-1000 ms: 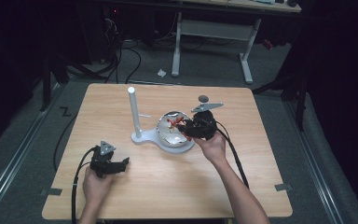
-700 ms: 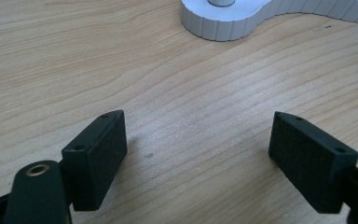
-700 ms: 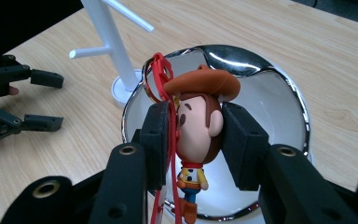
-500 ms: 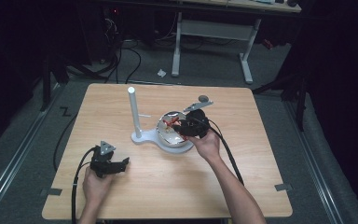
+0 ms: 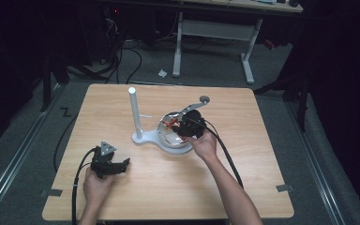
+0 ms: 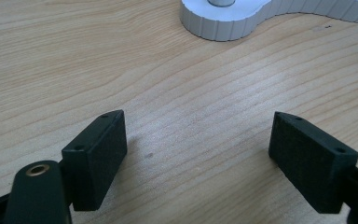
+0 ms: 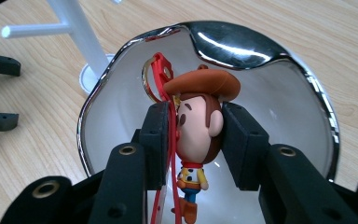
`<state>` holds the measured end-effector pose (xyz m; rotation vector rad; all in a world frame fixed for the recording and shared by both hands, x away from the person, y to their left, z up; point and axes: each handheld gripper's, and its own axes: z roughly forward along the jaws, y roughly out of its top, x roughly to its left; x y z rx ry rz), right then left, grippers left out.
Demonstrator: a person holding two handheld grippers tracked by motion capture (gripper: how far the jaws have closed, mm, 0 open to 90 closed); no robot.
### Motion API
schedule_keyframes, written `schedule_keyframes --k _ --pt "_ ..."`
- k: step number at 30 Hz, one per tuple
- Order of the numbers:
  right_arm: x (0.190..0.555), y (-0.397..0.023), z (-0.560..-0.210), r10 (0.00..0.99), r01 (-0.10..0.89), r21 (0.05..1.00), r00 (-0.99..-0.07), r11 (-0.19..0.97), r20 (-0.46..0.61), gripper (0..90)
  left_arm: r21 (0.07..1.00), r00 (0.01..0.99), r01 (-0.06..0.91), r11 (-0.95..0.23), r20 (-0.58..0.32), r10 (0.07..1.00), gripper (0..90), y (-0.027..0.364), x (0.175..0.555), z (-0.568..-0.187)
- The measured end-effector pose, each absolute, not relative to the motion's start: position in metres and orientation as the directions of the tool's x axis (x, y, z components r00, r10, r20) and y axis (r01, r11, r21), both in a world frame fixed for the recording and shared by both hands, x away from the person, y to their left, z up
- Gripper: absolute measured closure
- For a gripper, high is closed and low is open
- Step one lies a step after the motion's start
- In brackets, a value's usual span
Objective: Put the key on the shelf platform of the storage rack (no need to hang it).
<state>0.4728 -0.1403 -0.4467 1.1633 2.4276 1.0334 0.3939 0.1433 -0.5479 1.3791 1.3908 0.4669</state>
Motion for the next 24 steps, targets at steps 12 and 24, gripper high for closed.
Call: schedule_keyframes --k 12,24 --pt "0.4778 -0.1398 -0.4537 0.779 0.597 0.666 -0.625 0.447 0.038 63.5 0.848 0.242 0.466 0.253 -0.397 0.885 19.6 0.1433 0.3938 -0.5479" --pt "0.4783 -0.142 -0.4527 0.788 0.605 0.671 -0.614 0.429 0.051 63.9 0.848 0.242 0.466 0.253 -0.397 0.885 19.5 0.1433 0.3938 -0.5479"
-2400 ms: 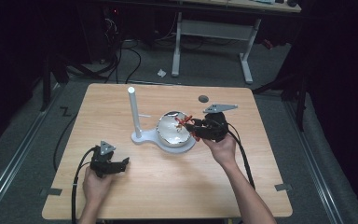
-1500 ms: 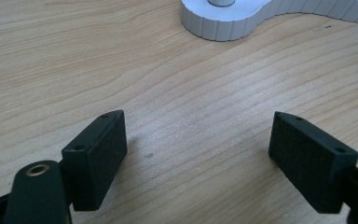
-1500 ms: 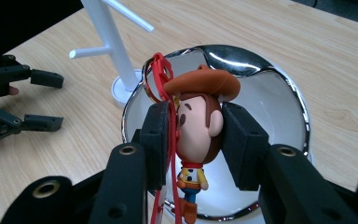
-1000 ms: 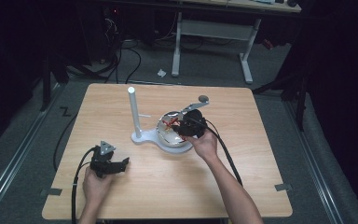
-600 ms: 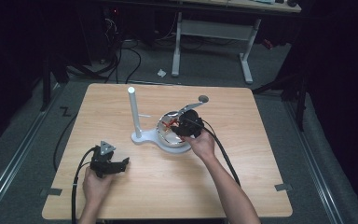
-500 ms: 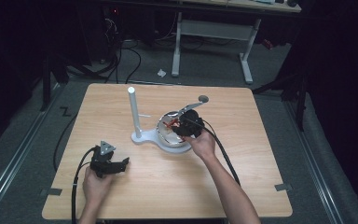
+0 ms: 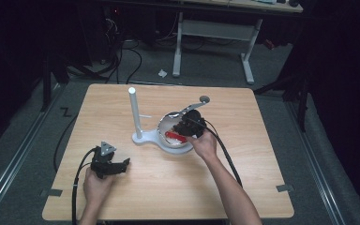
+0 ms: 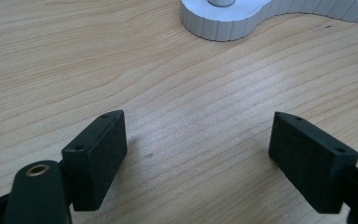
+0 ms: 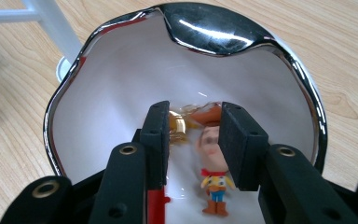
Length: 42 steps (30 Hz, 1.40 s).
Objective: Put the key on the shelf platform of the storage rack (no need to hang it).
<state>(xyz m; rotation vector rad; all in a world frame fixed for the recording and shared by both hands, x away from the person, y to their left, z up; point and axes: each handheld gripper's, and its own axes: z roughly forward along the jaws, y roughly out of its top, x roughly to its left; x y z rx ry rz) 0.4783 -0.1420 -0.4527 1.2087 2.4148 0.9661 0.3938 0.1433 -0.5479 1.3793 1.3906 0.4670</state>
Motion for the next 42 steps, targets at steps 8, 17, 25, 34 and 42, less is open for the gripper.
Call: schedule_keyframes --k 8,17,25,34,42 --pt "0.473 -0.148 -0.449 0.781 0.597 0.687 -0.621 0.414 0.069 56.5 0.848 0.242 0.466 0.252 -0.397 0.885 19.6 0.143 0.394 -0.548" --pt "0.463 -0.163 -0.434 0.784 0.556 0.745 -0.617 0.367 0.074 48.6 0.848 0.242 0.466 0.252 -0.396 0.886 19.6 0.143 0.394 -0.548" --pt "0.459 -0.175 -0.433 0.793 0.563 0.755 -0.601 0.337 0.095 46.2 0.848 0.242 0.466 0.252 -0.397 0.886 19.6 0.143 0.394 -0.548" --pt "0.45 -0.187 -0.422 0.793 0.547 0.779 -0.599 0.306 0.109 47.0 0.848 0.242 0.466 0.252 -0.396 0.886 19.6 0.143 0.394 -0.548" --pt "0.443 -0.195 -0.416 0.797 0.536 0.791 -0.595 0.295 0.106 48.2 0.848 0.242 0.466 0.252 -0.396 0.886 19.6 0.143 0.394 -0.548"
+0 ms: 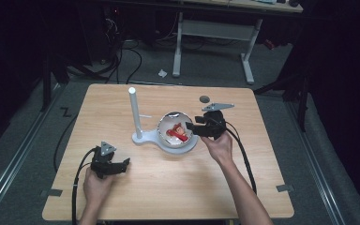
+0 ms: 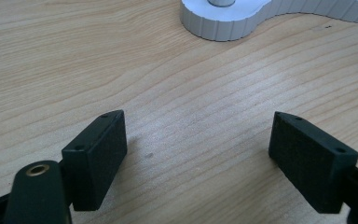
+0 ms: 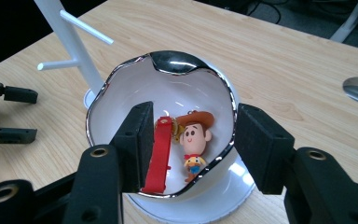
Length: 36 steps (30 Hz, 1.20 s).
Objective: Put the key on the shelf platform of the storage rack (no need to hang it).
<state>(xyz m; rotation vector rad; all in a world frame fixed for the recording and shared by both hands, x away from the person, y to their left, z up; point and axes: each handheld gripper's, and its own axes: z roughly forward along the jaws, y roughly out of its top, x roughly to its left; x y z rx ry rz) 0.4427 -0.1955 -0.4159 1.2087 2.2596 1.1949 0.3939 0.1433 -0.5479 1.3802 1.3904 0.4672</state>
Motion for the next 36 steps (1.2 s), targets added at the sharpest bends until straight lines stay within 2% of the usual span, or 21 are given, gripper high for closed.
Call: schedule_keyframes --k 6,36 --pt "0.435 -0.213 -0.415 0.821 0.546 0.799 -0.558 0.252 0.122 48.0 0.848 0.242 0.466 0.252 -0.396 0.886 19.6 0.143 0.394 -0.548" --pt "0.401 -0.264 -0.394 0.856 0.501 0.847 -0.504 0.179 0.118 48.1 0.848 0.242 0.466 0.252 -0.396 0.886 19.6 0.143 0.394 -0.548"
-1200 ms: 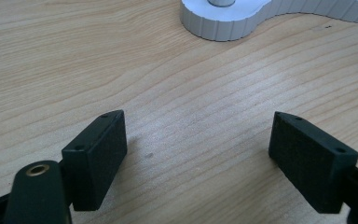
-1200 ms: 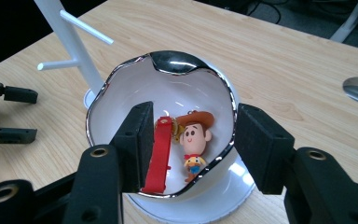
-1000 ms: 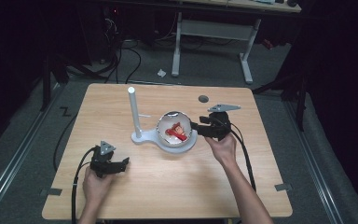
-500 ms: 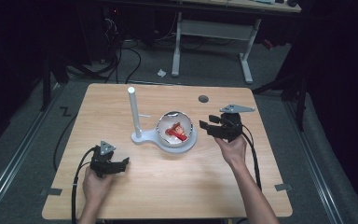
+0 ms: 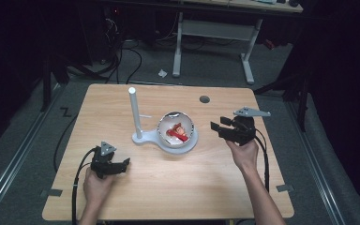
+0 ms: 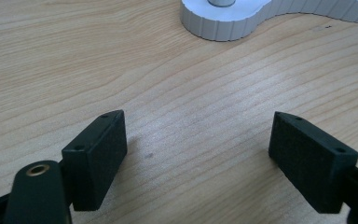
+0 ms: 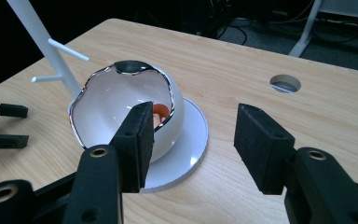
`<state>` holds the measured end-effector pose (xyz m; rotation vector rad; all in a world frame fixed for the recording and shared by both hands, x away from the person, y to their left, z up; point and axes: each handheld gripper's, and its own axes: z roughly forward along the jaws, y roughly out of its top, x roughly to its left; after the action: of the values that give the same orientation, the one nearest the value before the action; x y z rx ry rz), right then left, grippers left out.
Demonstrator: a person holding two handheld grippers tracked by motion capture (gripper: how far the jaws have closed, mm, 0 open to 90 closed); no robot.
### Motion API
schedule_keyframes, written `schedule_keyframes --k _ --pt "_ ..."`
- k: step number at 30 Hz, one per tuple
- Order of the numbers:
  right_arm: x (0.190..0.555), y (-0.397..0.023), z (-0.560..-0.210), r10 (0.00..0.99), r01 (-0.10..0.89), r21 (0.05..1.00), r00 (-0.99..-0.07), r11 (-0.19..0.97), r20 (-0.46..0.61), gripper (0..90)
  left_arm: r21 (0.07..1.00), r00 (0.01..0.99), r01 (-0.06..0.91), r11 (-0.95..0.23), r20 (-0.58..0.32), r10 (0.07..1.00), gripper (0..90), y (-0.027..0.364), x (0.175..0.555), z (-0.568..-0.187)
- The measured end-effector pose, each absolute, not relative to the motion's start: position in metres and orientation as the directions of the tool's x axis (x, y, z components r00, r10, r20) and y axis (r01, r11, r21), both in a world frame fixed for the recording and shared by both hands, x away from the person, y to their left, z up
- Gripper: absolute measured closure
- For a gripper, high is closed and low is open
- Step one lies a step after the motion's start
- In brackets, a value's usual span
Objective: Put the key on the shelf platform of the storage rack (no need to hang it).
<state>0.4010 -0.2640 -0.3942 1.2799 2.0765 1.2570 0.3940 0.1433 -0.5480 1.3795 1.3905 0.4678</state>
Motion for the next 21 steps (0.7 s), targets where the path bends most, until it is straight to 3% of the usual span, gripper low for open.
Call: schedule_keyframes --k 21 --pt "0.373 -0.301 -0.399 0.891 0.514 0.847 -0.437 0.133 0.125 48.1 0.848 0.242 0.467 0.251 -0.396 0.886 19.6 0.143 0.394 -0.548"
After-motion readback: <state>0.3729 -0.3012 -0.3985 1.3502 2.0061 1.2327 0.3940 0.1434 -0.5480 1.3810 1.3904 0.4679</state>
